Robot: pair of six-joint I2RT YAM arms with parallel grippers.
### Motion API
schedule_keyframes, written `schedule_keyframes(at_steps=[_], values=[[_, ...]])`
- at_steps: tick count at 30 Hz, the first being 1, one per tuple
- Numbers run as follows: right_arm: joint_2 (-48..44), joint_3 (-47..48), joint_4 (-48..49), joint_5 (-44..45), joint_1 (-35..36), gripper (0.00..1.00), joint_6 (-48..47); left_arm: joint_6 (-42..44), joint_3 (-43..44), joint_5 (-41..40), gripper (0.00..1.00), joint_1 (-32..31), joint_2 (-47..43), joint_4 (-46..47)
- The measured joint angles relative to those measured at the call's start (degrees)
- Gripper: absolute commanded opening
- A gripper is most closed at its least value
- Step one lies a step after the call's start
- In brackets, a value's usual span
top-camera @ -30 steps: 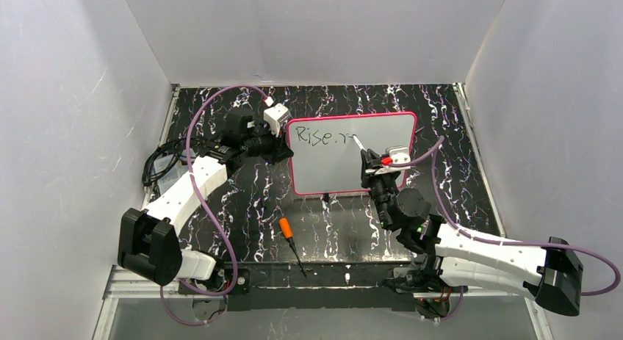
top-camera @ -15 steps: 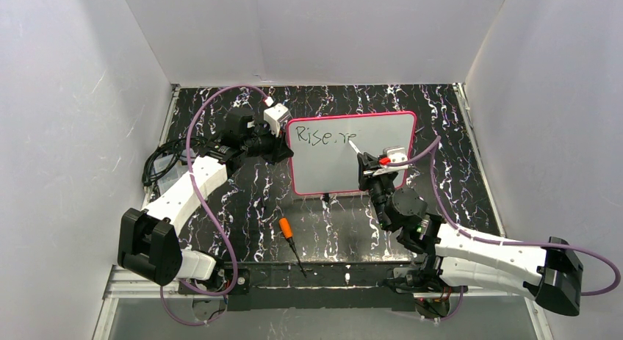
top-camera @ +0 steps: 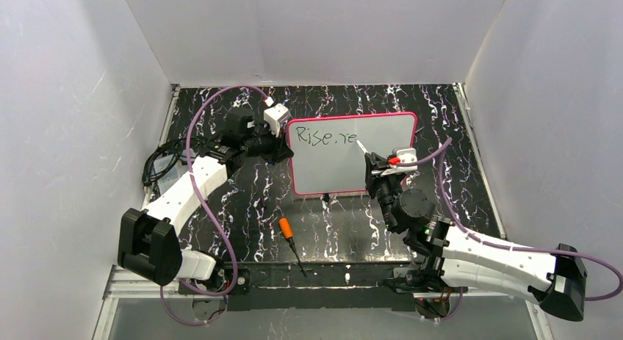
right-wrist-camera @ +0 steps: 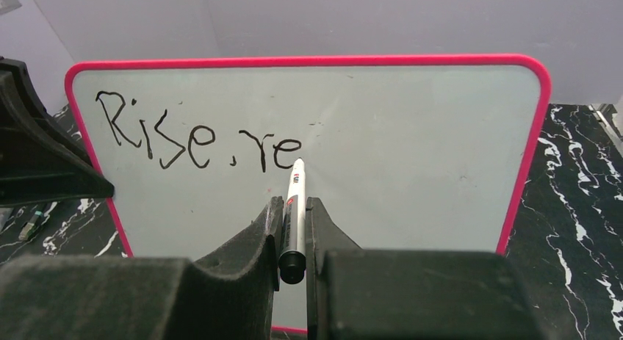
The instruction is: Write a sentence on the whiteboard
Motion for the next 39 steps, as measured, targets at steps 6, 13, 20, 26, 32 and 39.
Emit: schedule_keyframes(at_steps=[6,13,20,26,32,39], values=[[-1.7,0.0,0.61,1.49,-0.04,0.01,-1.86,0.0,0.0,0.02,0.0,0.0,0.0,-0.02],[-0.13,0.0,4.22,2.8,-0.04,0.01,-5.38,0.0,0.0,0.04,0.0,0.0,0.0,-0.02],[1.29,0.0,6.93,2.4,-0.07,0.01,-7.67,0.0,0.0,0.04,0.0,0.0,0.02,-0.04],[1.4,0.0,5.95,1.68,-0.07,0.01,-6.47,0.0,0.0,0.02,0.0,0.0,0.0,-0.04],[0.74,-0.13,1.36,1.22,-0.07,0.01,-2.71,0.0,0.0,0.02,0.0,0.0,0.02,-0.04],[0.09,-0.87,-1.4,1.53,-0.04,0.01,-0.39,0.0,0.0,-0.07,0.0,0.0,0.0,-0.02]])
